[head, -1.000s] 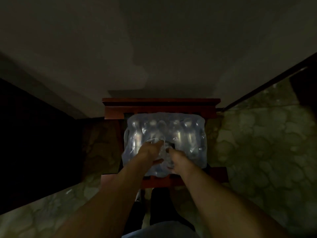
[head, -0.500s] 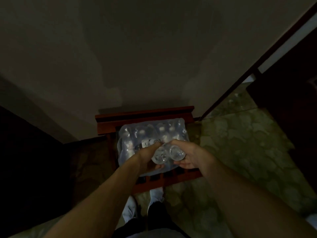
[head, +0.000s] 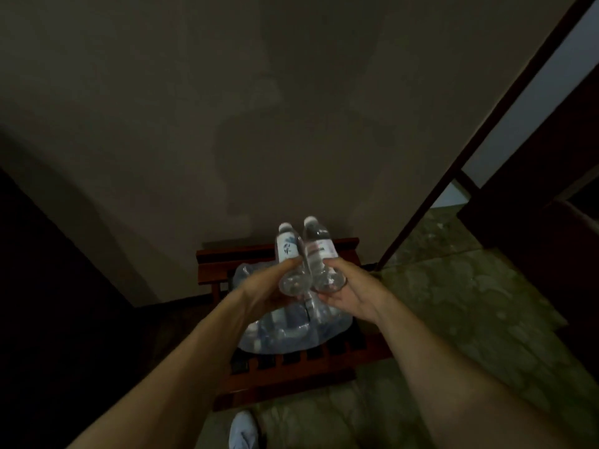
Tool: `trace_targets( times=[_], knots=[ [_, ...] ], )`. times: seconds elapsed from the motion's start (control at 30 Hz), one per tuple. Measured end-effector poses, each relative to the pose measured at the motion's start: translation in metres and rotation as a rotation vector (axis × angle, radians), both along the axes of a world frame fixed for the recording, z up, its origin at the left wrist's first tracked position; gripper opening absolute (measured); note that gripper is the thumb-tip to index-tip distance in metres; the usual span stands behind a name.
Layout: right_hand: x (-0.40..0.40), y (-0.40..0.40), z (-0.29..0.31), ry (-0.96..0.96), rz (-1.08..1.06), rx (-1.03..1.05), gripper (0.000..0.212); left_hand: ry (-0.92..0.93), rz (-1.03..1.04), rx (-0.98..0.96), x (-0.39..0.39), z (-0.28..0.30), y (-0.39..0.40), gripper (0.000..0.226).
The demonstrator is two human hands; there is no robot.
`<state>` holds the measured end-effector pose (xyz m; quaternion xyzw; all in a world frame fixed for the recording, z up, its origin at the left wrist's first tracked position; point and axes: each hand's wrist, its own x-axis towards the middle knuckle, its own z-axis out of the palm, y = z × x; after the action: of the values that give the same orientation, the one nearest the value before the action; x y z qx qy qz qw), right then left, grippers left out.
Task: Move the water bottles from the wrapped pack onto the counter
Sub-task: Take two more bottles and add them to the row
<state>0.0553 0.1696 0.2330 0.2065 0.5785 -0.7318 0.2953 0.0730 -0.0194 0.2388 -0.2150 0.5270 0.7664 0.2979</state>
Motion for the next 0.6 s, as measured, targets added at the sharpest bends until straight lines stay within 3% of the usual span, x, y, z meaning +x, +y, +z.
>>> trace_targets(
  times=[0.1, 0.2, 0.33, 0.43, 0.6],
  knots=[
    [0.011, -0.013, 0.027, 0.239, -0.042, 0.073, 0.064, 0.14, -0.006, -0.108, 0.015, 0.033, -0.005, 0.049],
    [0.017, -0.032, 0.064, 0.413, -0.007, 0.14, 0.072, 0.25, 0.059, -0.09, 0.033, 0.064, -0.015, 0.046],
    [0.029, -0.067, 0.111, 0.651, 0.029, 0.234, 0.062, 0.413, 0.143, -0.138, 0.059, 0.106, -0.035, 0.045],
    [0.039, -0.1, 0.146, 0.799, 0.014, 0.202, 0.067, 0.543, 0.211, -0.173, 0.071, 0.143, -0.059, 0.037],
    [0.055, -0.155, 0.209, 0.898, -0.08, 0.019, 0.022, 0.71, 0.297, -0.231, 0.085, 0.193, -0.107, 0.036]
  ],
)
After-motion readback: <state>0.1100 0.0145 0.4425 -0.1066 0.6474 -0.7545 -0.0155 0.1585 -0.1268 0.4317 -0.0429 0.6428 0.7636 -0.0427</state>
